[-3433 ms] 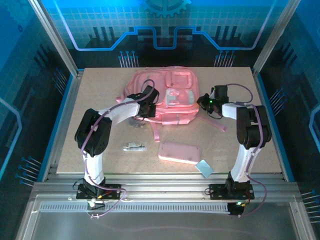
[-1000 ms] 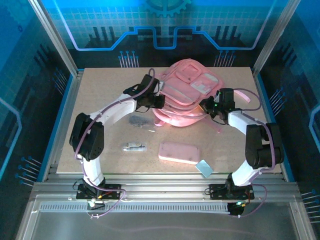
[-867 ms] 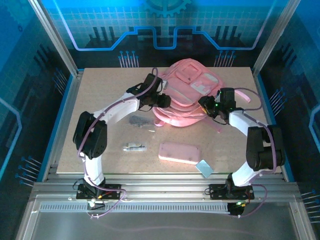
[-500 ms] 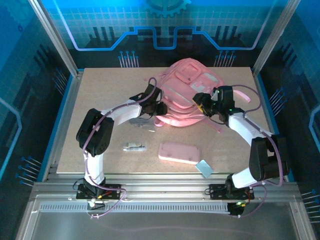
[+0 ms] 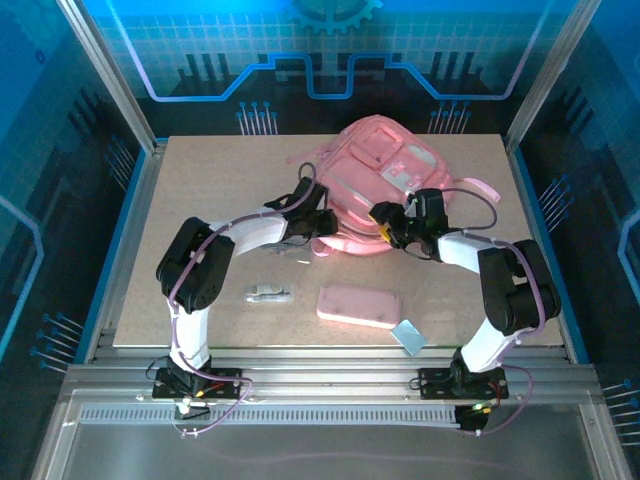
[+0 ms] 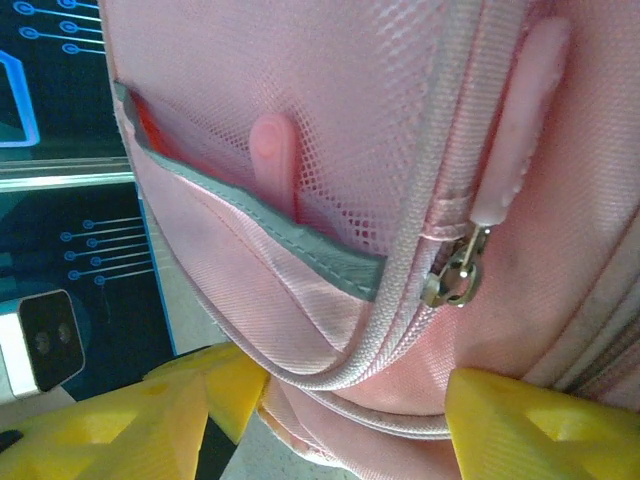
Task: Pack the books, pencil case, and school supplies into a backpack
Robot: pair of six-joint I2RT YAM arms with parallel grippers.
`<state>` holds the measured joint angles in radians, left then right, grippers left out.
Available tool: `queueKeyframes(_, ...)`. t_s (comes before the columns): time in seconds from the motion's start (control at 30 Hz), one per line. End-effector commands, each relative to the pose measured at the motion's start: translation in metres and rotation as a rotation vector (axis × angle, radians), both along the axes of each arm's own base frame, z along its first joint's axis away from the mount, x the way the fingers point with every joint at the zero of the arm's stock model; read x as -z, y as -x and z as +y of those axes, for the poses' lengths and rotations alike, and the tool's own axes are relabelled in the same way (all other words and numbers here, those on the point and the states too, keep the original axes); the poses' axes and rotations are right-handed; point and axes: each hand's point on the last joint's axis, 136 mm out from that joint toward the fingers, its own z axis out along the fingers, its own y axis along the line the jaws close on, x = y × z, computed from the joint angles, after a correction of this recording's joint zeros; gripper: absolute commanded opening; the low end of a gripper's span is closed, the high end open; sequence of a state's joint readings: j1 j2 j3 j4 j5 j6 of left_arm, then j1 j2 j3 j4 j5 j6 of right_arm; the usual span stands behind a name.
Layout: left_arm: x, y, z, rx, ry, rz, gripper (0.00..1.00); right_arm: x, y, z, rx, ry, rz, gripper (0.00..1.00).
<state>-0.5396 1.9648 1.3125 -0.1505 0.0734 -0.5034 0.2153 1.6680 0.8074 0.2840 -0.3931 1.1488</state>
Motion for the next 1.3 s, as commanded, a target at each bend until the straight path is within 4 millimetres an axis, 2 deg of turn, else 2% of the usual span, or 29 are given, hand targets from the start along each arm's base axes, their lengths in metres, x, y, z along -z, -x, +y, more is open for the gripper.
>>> queueKeyframes(0.0, 0.011, 0.012, -0.013, 0.02, 0.033, 0.047, 0.17, 0.012, 0.021, 0.002, -0.007, 0.009, 0.057, 0.67)
queueKeyframes(0.13, 0.012, 0.011, -0.013, 0.012, 0.038, 0.049, 0.16, 0.012, 0.037, -0.004, 0.004, 0.043, 0.072, 0.69)
queueKeyframes(0.23, 0.012, 0.011, -0.013, 0.01, 0.04, 0.047, 0.16, 0.017, 0.041, -0.005, 0.012, 0.054, 0.08, 0.7)
queueKeyframes(0.4, 0.005, 0.013, -0.015, 0.015, 0.058, 0.039, 0.16, 0.016, 0.02, -0.001, 0.014, 0.037, 0.036, 0.69)
queueKeyframes(0.57, 0.007, 0.017, -0.015, 0.012, 0.056, 0.044, 0.16, -0.009, -0.008, 0.003, 0.006, 0.04, -0.05, 0.67)
queueKeyframes(0.67, 0.014, 0.02, -0.017, 0.009, 0.066, 0.059, 0.15, -0.006, -0.019, -0.008, 0.028, 0.146, -0.024, 0.67)
queueKeyframes(0.73, 0.021, 0.025, -0.023, 0.022, 0.071, 0.078, 0.14, 0.008, -0.026, -0.018, 0.071, 0.139, 0.046, 0.65)
queueKeyframes(0.8, 0.028, 0.031, -0.027, 0.033, 0.069, 0.095, 0.13, 0.019, -0.033, -0.026, 0.109, 0.12, 0.092, 0.6)
queueKeyframes(0.87, 0.035, 0.037, -0.034, 0.042, 0.077, 0.111, 0.12, 0.025, -0.036, -0.034, 0.119, 0.185, 0.105, 0.49)
queueKeyframes(1.03, 0.043, 0.055, -0.061, 0.076, 0.161, 0.164, 0.1, 0.023, -0.04, -0.054, 0.12, 0.256, 0.096, 0.17)
queueKeyframes(1.1, 0.037, 0.063, -0.074, 0.096, 0.195, 0.169, 0.1, 0.014, -0.043, -0.063, 0.118, 0.26, 0.066, 0.03)
queueKeyframes(1.13, 0.031, 0.067, -0.081, 0.109, 0.214, 0.167, 0.09, 0.008, -0.043, -0.068, 0.111, 0.27, 0.046, 0.0)
queueKeyframes(1.2, 0.015, 0.073, -0.092, 0.137, 0.248, 0.153, 0.09, -0.008, -0.044, -0.078, 0.102, 0.284, 0.003, 0.0)
queueKeyframes(1.27, -0.006, 0.075, -0.093, 0.154, 0.259, 0.118, 0.1, -0.028, -0.044, -0.083, 0.075, 0.281, -0.065, 0.0)
